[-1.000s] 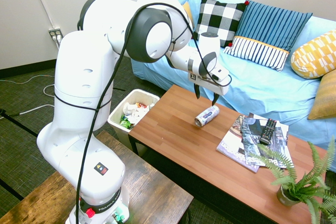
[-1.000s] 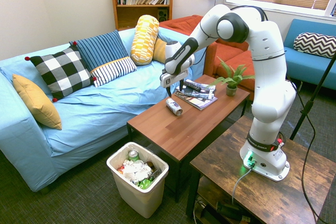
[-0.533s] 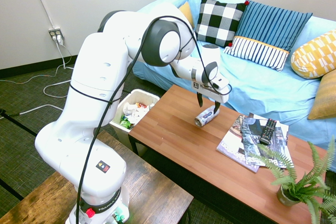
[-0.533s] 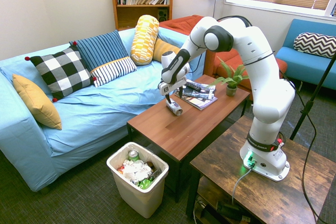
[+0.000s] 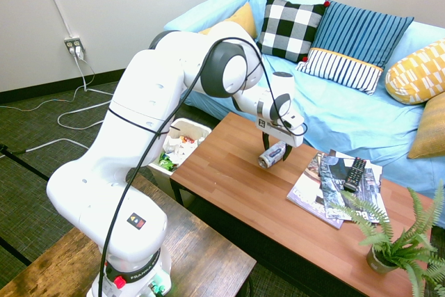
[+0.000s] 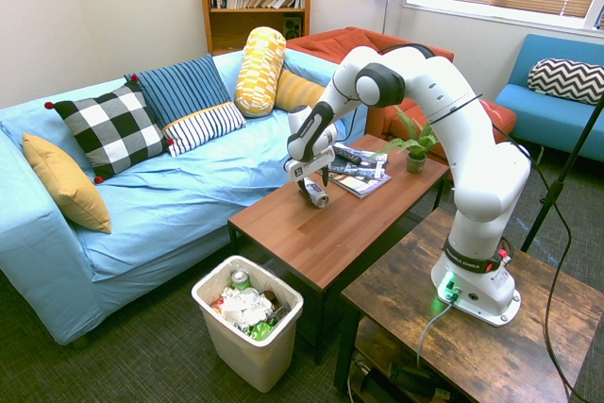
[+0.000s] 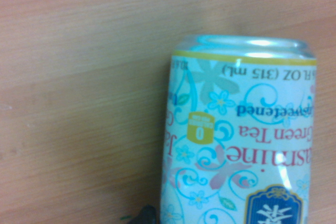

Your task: Throw the can in the trash bin

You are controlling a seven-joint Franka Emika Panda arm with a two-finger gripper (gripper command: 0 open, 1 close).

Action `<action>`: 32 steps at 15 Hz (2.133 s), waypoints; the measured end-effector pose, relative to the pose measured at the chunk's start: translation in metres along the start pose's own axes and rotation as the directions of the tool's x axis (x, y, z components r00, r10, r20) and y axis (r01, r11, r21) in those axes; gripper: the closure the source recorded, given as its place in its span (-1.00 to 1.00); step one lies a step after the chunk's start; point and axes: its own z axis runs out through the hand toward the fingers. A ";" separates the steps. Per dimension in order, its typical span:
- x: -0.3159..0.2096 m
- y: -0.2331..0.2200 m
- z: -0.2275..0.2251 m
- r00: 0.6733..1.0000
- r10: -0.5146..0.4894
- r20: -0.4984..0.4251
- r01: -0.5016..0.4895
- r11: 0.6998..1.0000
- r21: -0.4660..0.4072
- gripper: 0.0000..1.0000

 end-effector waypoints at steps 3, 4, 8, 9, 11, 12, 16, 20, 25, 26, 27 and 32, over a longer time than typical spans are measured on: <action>0.002 0.002 0.005 1.000 -0.012 0.027 0.013 1.000 -0.006 1.00; 0.003 0.003 0.005 0.999 -0.016 0.037 0.016 1.000 -0.006 1.00; 0.006 0.005 0.005 0.998 -0.023 0.061 0.023 1.000 -0.001 1.00; 0.007 0.007 0.006 0.998 -0.023 0.067 0.023 1.000 0.001 1.00; 0.010 0.009 0.007 0.997 -0.022 0.076 0.021 1.000 0.003 1.00; 0.011 0.011 0.007 0.997 -0.020 0.081 0.019 1.000 0.006 1.00; 0.014 0.013 0.003 0.996 -0.020 0.088 0.019 1.000 0.012 1.00; -0.001 0.017 -0.060 0.997 -0.054 0.062 0.050 0.996 0.069 1.00; -0.152 -0.003 -0.156 0.983 -0.183 -0.027 0.185 0.978 0.092 1.00; -0.190 -0.008 -0.165 0.978 -0.202 -0.047 0.206 0.975 0.089 1.00; -0.226 -0.013 -0.170 0.974 -0.219 -0.063 0.223 0.971 0.086 1.00; -0.374 -0.036 -0.161 0.952 -0.287 -0.110 0.295 0.953 0.064 1.00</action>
